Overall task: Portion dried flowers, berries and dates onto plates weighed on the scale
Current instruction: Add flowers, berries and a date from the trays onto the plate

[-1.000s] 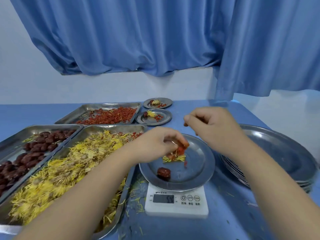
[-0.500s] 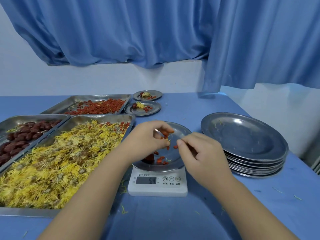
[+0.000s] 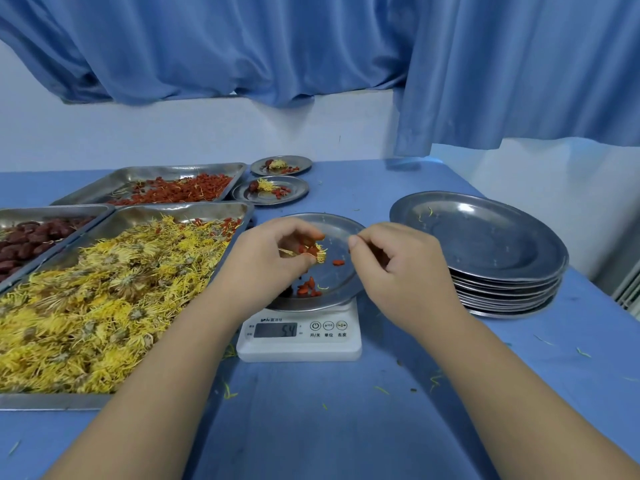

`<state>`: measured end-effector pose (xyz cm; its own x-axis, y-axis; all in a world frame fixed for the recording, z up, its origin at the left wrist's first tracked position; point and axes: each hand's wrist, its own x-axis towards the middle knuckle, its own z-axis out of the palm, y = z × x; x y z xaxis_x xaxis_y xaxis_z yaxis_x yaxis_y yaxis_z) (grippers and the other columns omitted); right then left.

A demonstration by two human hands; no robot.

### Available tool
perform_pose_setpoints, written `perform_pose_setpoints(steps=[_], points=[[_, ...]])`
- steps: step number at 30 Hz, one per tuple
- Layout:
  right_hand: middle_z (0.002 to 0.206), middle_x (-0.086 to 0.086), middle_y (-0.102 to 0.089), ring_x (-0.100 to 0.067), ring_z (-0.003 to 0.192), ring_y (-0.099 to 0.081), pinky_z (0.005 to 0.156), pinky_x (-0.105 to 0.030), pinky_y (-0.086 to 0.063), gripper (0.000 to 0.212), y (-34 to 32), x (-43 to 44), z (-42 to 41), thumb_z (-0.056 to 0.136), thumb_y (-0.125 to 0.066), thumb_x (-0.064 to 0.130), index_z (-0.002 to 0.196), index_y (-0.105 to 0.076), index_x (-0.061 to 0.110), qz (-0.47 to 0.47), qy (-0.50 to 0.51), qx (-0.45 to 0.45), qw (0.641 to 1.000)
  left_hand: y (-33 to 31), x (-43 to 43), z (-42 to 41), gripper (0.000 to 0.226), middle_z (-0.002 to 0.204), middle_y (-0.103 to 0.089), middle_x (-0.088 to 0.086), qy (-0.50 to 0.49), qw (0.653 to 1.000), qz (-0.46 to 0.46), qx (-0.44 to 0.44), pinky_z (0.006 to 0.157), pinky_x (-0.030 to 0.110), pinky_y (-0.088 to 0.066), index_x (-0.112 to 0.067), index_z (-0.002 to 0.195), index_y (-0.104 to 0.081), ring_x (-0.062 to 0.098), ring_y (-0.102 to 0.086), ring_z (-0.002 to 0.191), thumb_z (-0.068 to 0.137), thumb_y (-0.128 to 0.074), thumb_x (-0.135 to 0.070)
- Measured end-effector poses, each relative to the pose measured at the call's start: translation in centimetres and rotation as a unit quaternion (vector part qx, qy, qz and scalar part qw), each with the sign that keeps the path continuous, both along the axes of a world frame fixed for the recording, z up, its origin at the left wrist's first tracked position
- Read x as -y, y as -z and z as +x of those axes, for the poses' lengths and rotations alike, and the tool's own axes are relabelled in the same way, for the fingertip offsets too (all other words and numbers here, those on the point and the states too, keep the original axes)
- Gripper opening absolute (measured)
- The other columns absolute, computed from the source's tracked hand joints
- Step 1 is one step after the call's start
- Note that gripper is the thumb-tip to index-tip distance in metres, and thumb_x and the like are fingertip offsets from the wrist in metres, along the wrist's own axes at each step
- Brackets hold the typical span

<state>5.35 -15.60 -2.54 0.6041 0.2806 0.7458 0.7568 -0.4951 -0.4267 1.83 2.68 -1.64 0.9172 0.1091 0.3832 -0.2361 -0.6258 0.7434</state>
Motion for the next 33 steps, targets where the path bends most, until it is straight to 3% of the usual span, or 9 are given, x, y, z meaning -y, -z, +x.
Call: perform_pose_setpoints(steps=[6, 12, 17, 21, 28, 31, 33], points=[[0.053, 0.005, -0.045, -0.015, 0.056, -0.043, 0.054, -0.034, -0.041, 0.030, 0.00, 0.23, 0.13, 0.089, -0.053, 0.023, 0.063, -0.057, 0.010, 0.012, 0.001, 0.005, 1.000, 0.01, -0.33, -0.15, 0.027, 0.095, -0.075, -0.018, 0.029, 0.998, -0.054, -0.007, 0.085, 0.019, -0.051, -0.030, 0.112, -0.067, -0.003, -0.067, 0.095, 0.095, -0.058, -0.012], [0.053, 0.004, -0.046, -0.015, 0.055, -0.044, 0.053, -0.035, -0.041, 0.031, 0.22, 0.32, 0.21, 0.089, -0.052, 0.026, 0.062, -0.055, 0.012, 0.008, -0.001, -0.006, 1.000, -0.15, -0.83, -0.11, 0.031, 0.099, -0.074, -0.008, 0.041, 0.986, -0.159, 0.016, 0.076, 0.017, -0.055, -0.024, 0.105, -0.068, 0.009, -0.071, 0.092, 0.094, -0.054, 0.002], [0.054, 0.000, -0.048, -0.017, 0.056, -0.046, 0.054, -0.037, -0.041, 0.035, 0.36, 0.17, 0.16, 0.090, -0.050, 0.029, 0.062, -0.055, 0.008, -0.008, -0.006, -0.008, 1.000, -0.15, -1.02, -0.06, 0.030, 0.098, -0.074, -0.002, 0.056, 0.970, -0.236, 0.019, 0.077, 0.026, -0.058, -0.023, 0.103, -0.069, 0.018, -0.072, 0.091, 0.092, -0.057, 0.002], [0.053, 0.001, -0.048, -0.016, 0.056, -0.046, 0.054, -0.036, -0.042, 0.035, 0.48, 0.02, 0.03, 0.089, -0.050, 0.029, 0.062, -0.055, 0.009, -0.016, -0.014, -0.011, 1.000, -0.07, -0.85, -0.04, 0.032, 0.085, -0.070, -0.007, 0.029, 0.977, -0.209, 0.032, 0.076, 0.023, -0.058, -0.027, 0.097, -0.070, 0.019, -0.070, 0.086, 0.085, -0.067, 0.003], [0.053, 0.000, -0.048, -0.017, 0.056, -0.046, 0.053, -0.036, -0.041, 0.034, 0.61, 0.06, 0.11, 0.089, -0.051, 0.028, 0.061, -0.055, 0.008, -0.023, -0.016, -0.013, 1.000, -0.17, -0.51, -0.30, 0.030, 0.093, -0.075, -0.010, 0.034, 0.987, -0.156, 0.007, 0.076, 0.014, -0.053, -0.032, 0.105, -0.067, 0.006, -0.070, 0.089, 0.090, -0.063, -0.006], [0.053, 0.000, -0.047, -0.017, 0.056, -0.046, 0.054, -0.036, -0.041, 0.035, 0.54, 0.08, 0.10, 0.089, -0.051, 0.028, 0.061, -0.055, 0.008, -0.025, -0.015, -0.016, 0.999, -0.11, -0.49, -0.22, 0.032, 0.089, -0.073, -0.004, 0.027, 0.987, -0.160, 0.008, 0.081, 0.025, -0.057, -0.029, 0.104, -0.068, 0.016, -0.069, 0.087, 0.086, -0.066, -0.002], [0.054, 0.000, -0.049, -0.017, 0.057, -0.046, 0.054, -0.036, -0.042, 0.035, 0.51, 0.07, 0.04, 0.089, -0.050, 0.029, 0.062, -0.056, 0.008, -0.029, -0.015, -0.018, 0.999, 0.03, -0.49, -0.09, 0.035, 0.082, -0.068, -0.007, 0.015, 0.989, -0.147, 0.008, 0.082, 0.032, -0.058, -0.030, 0.103, -0.069, 0.013, -0.066, 0.078, 0.084, -0.068, -0.001]])
